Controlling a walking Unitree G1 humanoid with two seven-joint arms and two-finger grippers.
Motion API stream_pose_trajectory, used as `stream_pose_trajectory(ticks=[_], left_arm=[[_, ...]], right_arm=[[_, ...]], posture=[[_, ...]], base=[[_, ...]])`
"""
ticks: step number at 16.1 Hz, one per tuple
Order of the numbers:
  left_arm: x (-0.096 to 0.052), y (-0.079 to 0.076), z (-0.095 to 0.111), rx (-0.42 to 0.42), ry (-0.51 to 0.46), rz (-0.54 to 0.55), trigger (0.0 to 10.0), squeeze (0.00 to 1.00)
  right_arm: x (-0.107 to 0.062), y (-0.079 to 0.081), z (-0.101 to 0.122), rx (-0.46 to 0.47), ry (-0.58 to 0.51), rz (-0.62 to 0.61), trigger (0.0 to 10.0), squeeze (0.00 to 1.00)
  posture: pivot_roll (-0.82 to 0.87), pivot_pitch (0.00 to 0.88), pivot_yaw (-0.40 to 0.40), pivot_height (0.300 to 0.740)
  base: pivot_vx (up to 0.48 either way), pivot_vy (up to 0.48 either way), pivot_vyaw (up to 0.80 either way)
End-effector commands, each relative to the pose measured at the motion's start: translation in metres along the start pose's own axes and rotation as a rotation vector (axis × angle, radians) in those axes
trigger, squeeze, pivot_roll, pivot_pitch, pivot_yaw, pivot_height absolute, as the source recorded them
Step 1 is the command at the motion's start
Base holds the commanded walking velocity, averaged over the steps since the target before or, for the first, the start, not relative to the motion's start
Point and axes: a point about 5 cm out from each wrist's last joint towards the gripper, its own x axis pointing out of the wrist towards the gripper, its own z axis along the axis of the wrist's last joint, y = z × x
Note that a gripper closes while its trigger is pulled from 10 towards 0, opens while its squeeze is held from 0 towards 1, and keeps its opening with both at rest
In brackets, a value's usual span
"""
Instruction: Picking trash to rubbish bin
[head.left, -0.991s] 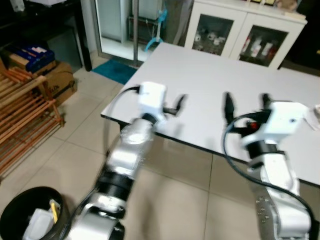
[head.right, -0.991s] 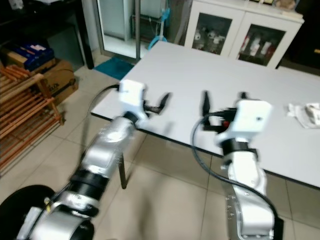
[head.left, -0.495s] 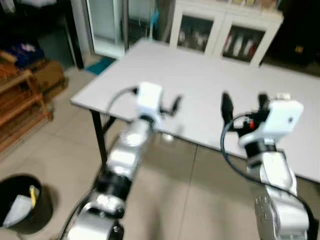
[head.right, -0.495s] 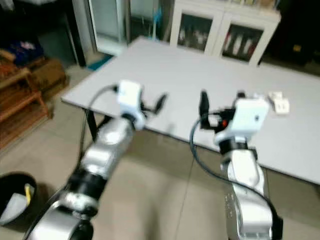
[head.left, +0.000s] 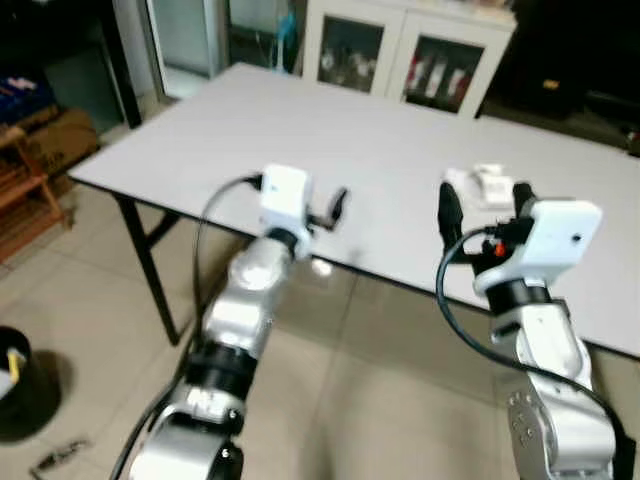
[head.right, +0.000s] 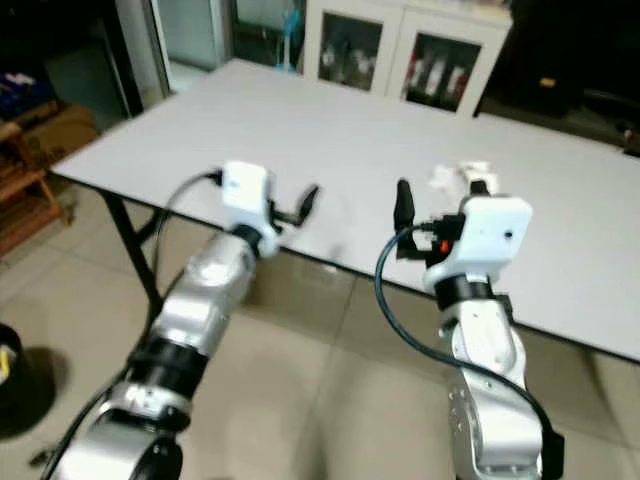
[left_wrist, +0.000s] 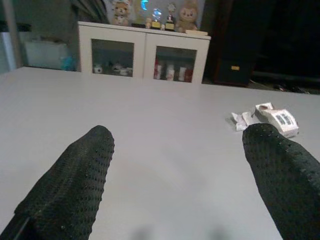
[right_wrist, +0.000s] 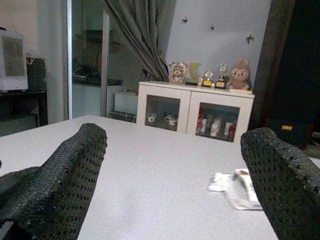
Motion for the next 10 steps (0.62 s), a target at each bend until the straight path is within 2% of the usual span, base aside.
stream_pose_trajectory(ticks=[1,5,8,10], left_arm=[[0.004,-0.013,0.004,-0.001,-0.008,-0.038,10.0,0.00],[0.004,-0.014,0.003,0.002,-0.004,-0.039,10.0,0.00],[0.003,-0.011,0.001,0.001,0.003,-0.031,10.0,0.00],[0.002,-0.011,-0.001,0.005,0.012,-0.033,10.0,0.00]], right_arm=[[-0.001,-0.006,0.002,-0.018,-0.012,-0.027,10.0,0.00],[-0.002,-0.006,0.003,-0.020,-0.015,-0.033,10.0,0.00],[-0.004,-0.011,0.002,-0.050,-0.013,-0.055,10.0,0.00],[-0.011,-0.020,-0.002,-0.065,0.010,-0.077,10.0,0.00]], posture=[[0.12,0.037,-0.064,0.740],[0.12,0.040,-0.065,0.740],[0.12,0.040,-0.068,0.740],[0.12,0.041,-0.066,0.740]], base=[[0.000,-0.469,0.00],[0.000,-0.469,0.00],[0.000,-0.469,0.00],[0.000,-0.472,0.00]])
